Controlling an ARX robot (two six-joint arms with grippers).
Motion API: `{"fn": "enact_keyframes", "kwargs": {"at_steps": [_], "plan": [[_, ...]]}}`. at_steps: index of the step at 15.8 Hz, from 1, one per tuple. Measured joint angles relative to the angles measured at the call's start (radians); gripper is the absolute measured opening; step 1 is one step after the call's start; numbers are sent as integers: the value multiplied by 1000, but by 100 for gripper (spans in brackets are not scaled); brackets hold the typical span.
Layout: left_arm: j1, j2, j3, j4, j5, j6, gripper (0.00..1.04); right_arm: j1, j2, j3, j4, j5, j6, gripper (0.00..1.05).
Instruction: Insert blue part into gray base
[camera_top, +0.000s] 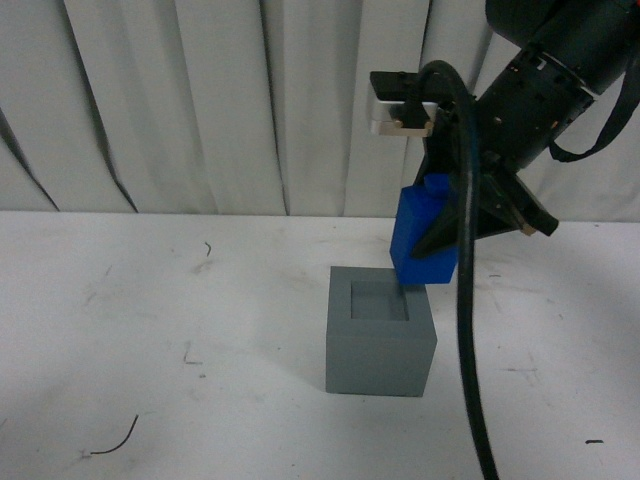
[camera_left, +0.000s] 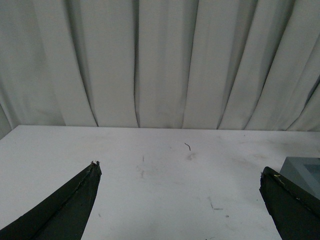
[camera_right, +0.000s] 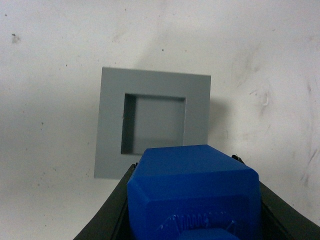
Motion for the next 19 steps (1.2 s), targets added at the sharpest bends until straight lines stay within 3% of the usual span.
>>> {"fn": "enact_keyframes", "kwargs": {"at_steps": [7, 19], "plan": [[0, 0, 0, 0, 0, 0, 98, 59, -40, -124, 88, 41, 191, 47], [0, 0, 0, 0, 0, 0, 98, 60, -37, -132, 145, 21, 188, 47]]}}
